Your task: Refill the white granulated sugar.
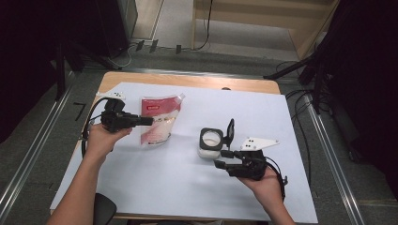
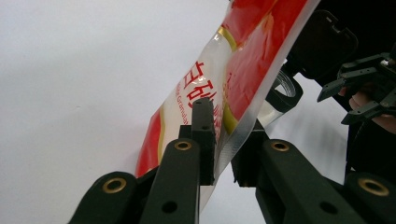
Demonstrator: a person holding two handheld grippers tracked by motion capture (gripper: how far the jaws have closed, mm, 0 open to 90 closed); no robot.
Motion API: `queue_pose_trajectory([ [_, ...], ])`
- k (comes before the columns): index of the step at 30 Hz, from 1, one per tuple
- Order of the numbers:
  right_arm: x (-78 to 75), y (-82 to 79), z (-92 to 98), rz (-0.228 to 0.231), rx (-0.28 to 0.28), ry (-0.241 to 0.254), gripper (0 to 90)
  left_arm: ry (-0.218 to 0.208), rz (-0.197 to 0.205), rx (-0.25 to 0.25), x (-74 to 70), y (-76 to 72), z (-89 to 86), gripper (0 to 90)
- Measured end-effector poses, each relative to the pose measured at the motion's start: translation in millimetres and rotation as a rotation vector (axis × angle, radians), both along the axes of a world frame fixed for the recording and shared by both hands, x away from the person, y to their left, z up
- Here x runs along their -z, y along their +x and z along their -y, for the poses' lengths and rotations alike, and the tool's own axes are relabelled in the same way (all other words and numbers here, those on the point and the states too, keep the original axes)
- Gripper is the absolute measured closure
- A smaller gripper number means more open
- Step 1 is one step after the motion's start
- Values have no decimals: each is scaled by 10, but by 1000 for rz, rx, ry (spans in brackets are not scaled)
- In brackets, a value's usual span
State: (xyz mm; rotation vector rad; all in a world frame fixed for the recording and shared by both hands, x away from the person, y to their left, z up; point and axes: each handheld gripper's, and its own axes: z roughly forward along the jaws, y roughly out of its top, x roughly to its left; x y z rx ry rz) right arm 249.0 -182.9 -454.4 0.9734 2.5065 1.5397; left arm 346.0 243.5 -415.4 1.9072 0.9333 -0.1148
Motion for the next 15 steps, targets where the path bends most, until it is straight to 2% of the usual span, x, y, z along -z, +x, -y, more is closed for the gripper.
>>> queue_pose_trajectory([
  [4,3,7,5,-5,4,-8,515,-17,-9,-8,-1,-1,-33,787],
  [15,6,19,14,-2,13,-20,517,-9,-13,-18,2,-8,-101,734],
])
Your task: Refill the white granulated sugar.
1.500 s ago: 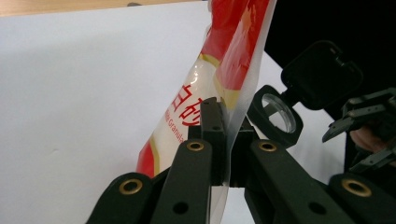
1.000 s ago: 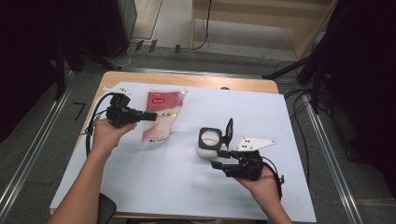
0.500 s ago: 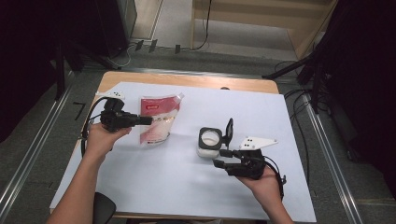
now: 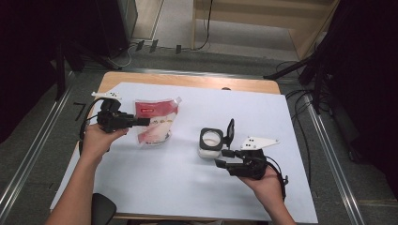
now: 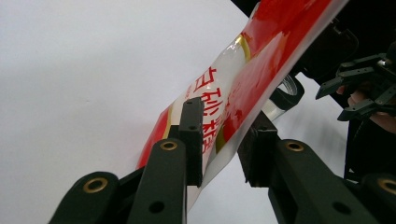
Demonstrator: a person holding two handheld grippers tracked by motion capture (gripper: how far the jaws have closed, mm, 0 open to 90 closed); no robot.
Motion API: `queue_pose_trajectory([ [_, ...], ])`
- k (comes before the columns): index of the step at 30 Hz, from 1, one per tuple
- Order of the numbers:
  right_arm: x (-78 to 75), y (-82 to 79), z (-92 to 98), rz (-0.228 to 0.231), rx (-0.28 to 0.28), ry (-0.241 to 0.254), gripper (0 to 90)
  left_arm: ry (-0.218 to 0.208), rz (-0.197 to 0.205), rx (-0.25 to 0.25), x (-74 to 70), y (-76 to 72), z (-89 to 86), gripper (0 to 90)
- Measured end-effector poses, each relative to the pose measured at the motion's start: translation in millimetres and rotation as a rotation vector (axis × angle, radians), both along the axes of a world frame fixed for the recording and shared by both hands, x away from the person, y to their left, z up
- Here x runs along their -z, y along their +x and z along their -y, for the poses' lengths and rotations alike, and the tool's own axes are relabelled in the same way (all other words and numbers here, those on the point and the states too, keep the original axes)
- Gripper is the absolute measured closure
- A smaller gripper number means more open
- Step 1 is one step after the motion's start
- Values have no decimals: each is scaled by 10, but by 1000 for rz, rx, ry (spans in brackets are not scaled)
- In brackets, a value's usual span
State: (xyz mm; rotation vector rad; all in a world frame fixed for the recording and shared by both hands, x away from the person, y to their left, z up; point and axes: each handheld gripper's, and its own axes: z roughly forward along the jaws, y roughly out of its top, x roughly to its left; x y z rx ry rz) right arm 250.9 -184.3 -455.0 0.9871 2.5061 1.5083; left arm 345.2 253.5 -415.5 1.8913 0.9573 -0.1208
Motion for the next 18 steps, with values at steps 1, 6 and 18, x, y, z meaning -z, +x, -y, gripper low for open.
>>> queue_pose_trajectory([
  [1,0,0,0,1,1,2,517,0,-5,-3,0,-5,-4,725],
  [6,-11,4,9,5,2,-3,517,13,-10,-4,-10,-26,-23,684],
  [18,-55,9,74,14,22,-6,531,48,38,-20,-62,-75,-52,603],
])
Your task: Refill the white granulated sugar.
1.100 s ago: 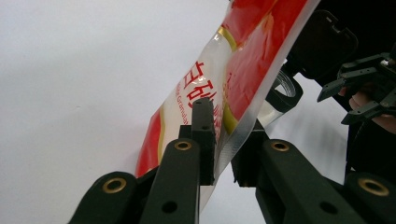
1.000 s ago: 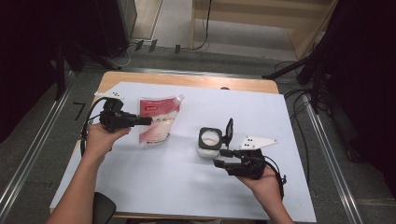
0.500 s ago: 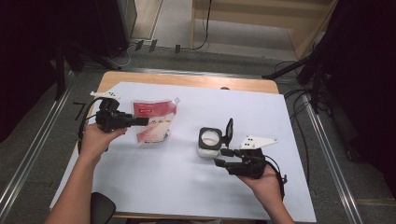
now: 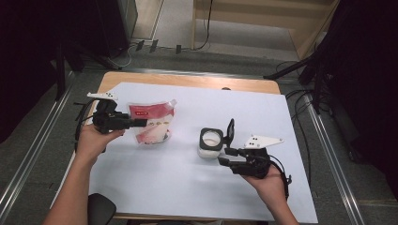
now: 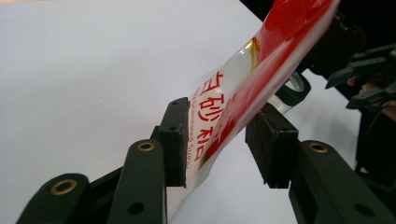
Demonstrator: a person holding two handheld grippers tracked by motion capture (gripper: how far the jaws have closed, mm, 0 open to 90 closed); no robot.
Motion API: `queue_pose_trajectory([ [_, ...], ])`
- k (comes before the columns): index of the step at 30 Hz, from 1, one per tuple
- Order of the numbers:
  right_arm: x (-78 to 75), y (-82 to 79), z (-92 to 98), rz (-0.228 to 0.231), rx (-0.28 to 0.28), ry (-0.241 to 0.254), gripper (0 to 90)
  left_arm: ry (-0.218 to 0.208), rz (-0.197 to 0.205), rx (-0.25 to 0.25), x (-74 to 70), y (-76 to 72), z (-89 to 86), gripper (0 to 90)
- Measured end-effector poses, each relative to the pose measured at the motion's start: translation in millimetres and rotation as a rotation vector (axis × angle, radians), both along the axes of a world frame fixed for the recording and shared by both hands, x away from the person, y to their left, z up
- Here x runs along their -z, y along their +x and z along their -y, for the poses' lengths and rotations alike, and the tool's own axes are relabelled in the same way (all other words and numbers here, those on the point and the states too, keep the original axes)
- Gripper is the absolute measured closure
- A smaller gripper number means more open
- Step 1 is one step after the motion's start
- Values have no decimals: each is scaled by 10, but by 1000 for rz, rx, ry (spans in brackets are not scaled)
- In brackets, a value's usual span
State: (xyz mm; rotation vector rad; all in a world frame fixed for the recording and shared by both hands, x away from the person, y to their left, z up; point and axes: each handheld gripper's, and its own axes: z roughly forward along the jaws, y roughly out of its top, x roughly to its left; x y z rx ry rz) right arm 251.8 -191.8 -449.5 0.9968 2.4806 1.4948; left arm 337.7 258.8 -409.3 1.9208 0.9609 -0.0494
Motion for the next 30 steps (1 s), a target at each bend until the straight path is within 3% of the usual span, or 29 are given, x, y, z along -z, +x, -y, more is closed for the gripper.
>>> queue_pose_trajectory([
  [6,-41,2,91,-12,6,17,568,35,9,12,-32,-23,-26,564],
  [11,-60,13,156,-27,14,8,618,25,8,2,-51,-40,-86,539],
  [14,-85,12,186,-20,19,17,691,24,-4,1,-52,-42,-135,513],
  [22,-93,72,266,-77,58,32,896,42,-13,-12,-44,-72,-231,508],
  [30,-86,151,323,-86,122,35,900,48,-25,-30,-29,-86,-320,489],
])
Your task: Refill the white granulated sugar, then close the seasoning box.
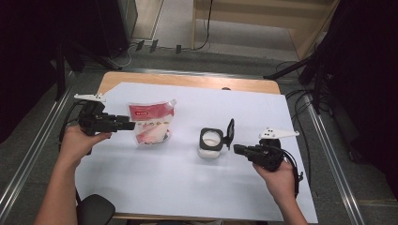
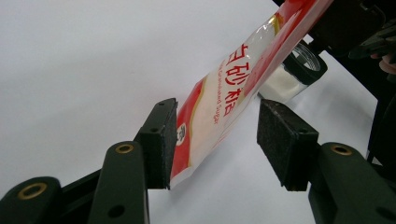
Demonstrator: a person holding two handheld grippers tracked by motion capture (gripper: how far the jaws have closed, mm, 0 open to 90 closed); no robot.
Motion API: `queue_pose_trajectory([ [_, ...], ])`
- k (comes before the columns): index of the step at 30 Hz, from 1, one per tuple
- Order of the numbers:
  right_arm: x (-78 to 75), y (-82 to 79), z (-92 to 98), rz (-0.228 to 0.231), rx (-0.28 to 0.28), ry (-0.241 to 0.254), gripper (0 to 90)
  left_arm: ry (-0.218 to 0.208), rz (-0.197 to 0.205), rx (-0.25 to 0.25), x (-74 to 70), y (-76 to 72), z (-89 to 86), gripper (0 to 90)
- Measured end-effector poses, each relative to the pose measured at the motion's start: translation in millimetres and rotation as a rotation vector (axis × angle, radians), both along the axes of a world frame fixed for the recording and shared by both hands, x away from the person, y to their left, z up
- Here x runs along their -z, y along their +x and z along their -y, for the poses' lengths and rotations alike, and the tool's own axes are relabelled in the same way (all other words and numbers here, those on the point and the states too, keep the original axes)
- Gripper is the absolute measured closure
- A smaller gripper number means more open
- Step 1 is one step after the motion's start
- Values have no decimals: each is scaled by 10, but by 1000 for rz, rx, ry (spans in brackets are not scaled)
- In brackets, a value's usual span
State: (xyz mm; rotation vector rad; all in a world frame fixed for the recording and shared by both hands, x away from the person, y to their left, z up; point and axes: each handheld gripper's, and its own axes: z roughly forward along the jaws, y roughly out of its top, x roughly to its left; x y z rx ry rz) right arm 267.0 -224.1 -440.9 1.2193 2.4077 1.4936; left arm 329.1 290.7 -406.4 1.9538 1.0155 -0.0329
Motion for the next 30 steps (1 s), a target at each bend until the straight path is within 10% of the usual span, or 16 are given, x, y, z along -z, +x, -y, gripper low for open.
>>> queue_pose_trajectory([
  [30,18,301,-56,-22,60,19,891,-4,-14,-121,110,16,-348,452],
])
